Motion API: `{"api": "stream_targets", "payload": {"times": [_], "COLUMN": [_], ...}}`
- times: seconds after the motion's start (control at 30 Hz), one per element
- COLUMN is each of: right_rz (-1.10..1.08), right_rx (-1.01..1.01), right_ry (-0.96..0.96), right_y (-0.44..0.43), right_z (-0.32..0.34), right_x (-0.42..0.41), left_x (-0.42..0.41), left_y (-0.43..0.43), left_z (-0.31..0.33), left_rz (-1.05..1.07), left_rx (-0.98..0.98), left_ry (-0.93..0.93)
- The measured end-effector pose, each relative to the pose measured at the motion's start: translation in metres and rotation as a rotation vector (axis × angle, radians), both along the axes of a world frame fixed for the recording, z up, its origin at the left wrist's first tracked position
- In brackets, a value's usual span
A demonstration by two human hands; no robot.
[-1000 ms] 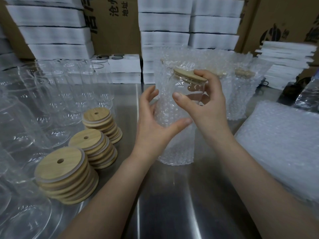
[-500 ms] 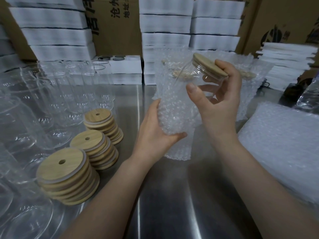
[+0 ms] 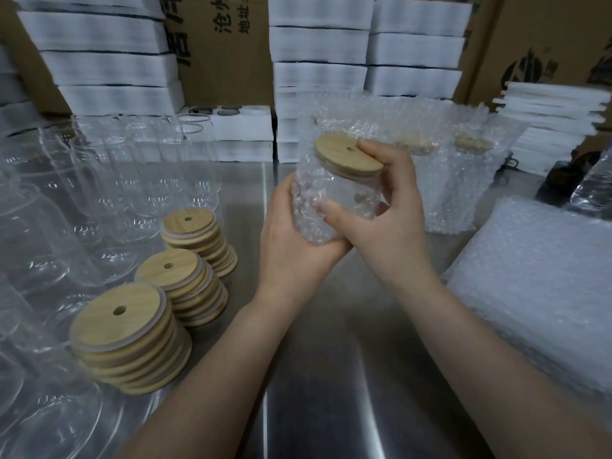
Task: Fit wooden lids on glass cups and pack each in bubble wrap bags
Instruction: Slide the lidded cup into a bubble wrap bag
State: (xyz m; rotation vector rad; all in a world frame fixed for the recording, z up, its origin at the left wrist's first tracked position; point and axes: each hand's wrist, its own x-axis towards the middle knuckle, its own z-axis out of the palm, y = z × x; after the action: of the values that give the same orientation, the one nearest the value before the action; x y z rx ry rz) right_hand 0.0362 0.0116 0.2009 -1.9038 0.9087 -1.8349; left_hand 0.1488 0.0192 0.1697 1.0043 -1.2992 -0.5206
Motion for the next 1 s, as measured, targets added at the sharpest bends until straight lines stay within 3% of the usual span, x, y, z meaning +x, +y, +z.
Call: {"api": "stream_targets", "payload": {"times": [0.63, 0.87, 1.0], "right_rz": [0.189, 0.460, 0.456], "right_rx": [0.192, 0.389, 0.492], "right_ry": [0.088, -0.308, -0.303], "right_y": [-0.003, -0.015, -0.020], "right_z": [-0.001, 0.012, 0.008], "right_x": [0.000, -0.014, -0.021], "left_x": [0.003, 0.008, 0.013], "left_y": [-0.002, 0.000, -0.001], "left_z": [0.001, 0.010, 0.012], "left_rz": [-0.048, -0.156, -0.285], "left_rx": [-0.075, -0.075, -0.051], "left_ry": [0.029, 0.198, 0.243]}}
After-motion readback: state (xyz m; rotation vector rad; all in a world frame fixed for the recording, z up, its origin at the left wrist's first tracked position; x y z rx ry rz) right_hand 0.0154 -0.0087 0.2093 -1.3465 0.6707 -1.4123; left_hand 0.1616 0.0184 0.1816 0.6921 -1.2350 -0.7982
